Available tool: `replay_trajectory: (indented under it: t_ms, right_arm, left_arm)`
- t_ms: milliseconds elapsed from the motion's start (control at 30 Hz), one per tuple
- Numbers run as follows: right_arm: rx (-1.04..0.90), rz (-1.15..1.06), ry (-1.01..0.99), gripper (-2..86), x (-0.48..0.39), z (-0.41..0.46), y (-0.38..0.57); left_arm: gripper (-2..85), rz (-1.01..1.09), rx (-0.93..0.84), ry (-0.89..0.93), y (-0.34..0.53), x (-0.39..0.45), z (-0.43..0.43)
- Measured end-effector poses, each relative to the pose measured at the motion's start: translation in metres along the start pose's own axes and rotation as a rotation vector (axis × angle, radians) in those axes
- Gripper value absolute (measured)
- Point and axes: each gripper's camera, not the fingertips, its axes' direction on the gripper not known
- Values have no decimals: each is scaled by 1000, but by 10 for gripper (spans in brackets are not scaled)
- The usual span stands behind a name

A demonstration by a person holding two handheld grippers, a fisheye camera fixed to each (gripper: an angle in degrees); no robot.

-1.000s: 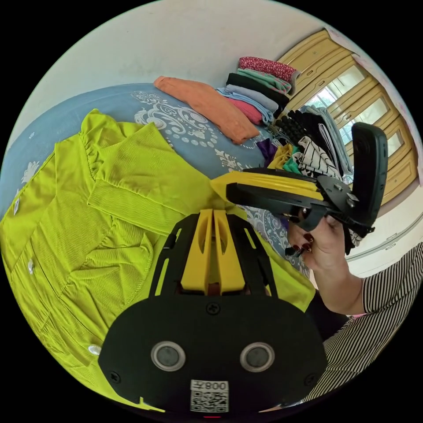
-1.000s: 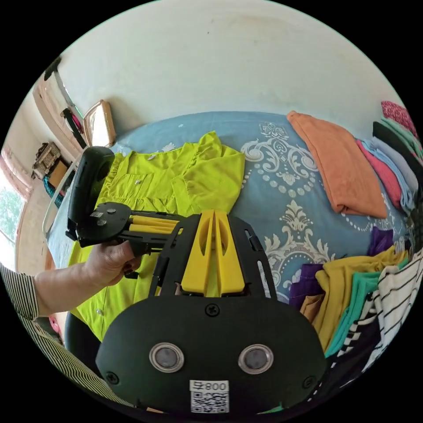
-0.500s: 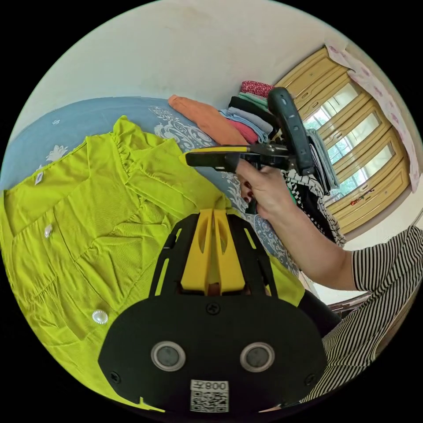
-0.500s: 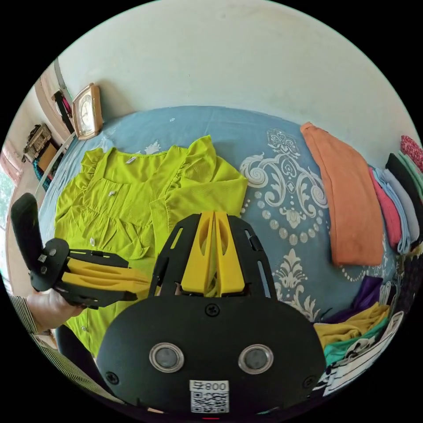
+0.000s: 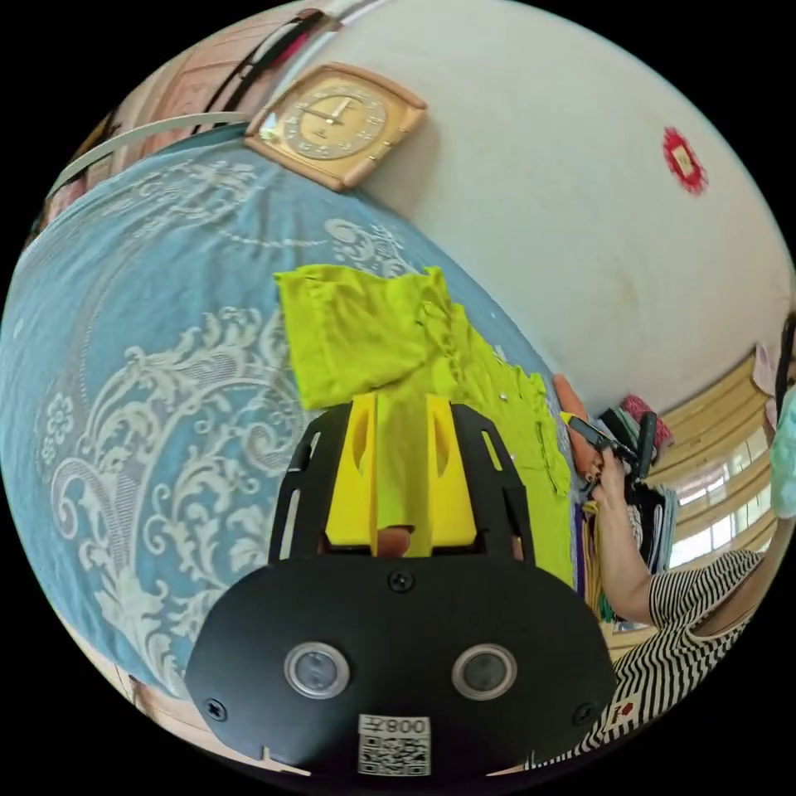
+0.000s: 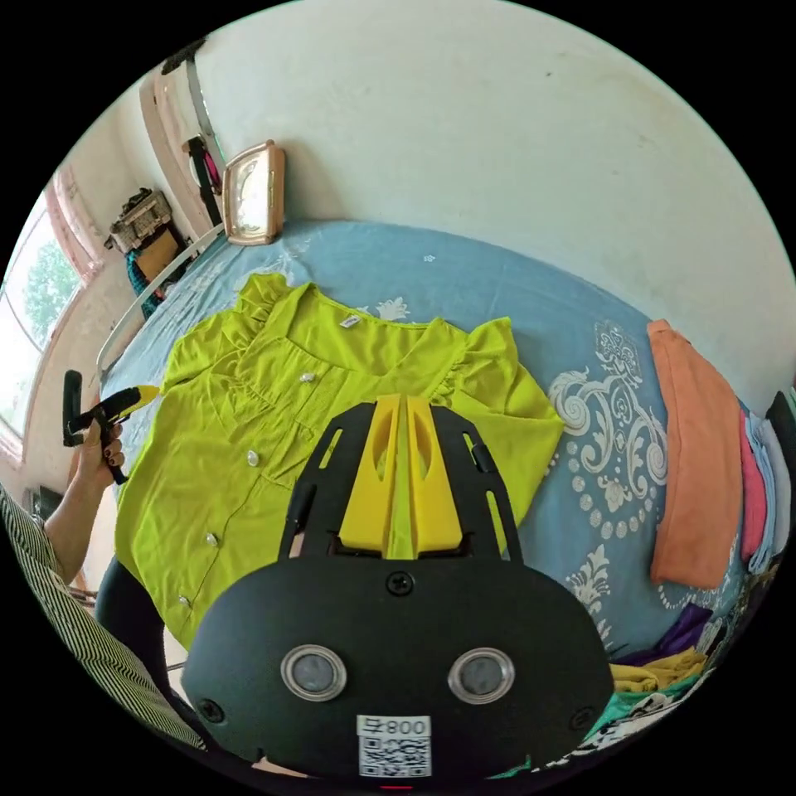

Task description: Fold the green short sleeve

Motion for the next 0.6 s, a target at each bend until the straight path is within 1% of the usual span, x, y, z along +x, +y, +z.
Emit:
replay_trajectory:
  t_ms: [67, 133, 200, 267, 333, 367, 400, 467, 600]
  right_arm:
    - [1, -107, -128, 35, -50, 10, -23]
    - [-5, -180, -198, 48, -90, 22, -41]
    - [-31, -247, -259, 57, -128, 35, -60]
    - [-59, -319, -341, 64, -176, 52, -85]
    - [-60, -361, -376, 70, -210, 62, -104]
    - [-59, -381, -404, 75, -231, 68, -117]
    - [-60, -393, -418, 78, -242, 71, -124]
    - [-80, -456, -452, 80, -286, 83, -148]
    - [-118, -535, -429, 83, -345, 107, -177]
  left_arm:
    - [103, -80, 22, -45, -7, -36, -23]
    - [105, -116, 29, -49, -14, -61, -36]
    - [91, -135, -1, 18, -25, -83, -40]
    - [66, -133, 14, 1, -29, -92, -46]
    - [42, -132, -9, 15, -33, -101, -52]
    - [29, -128, -18, 53, -35, -105, -56]
    - [24, -106, 2, 69, -36, -105, -63]
    - [20, -72, 19, 55, -38, -103, -74]
    - [25, -35, 45, 23, -40, -103, -94]
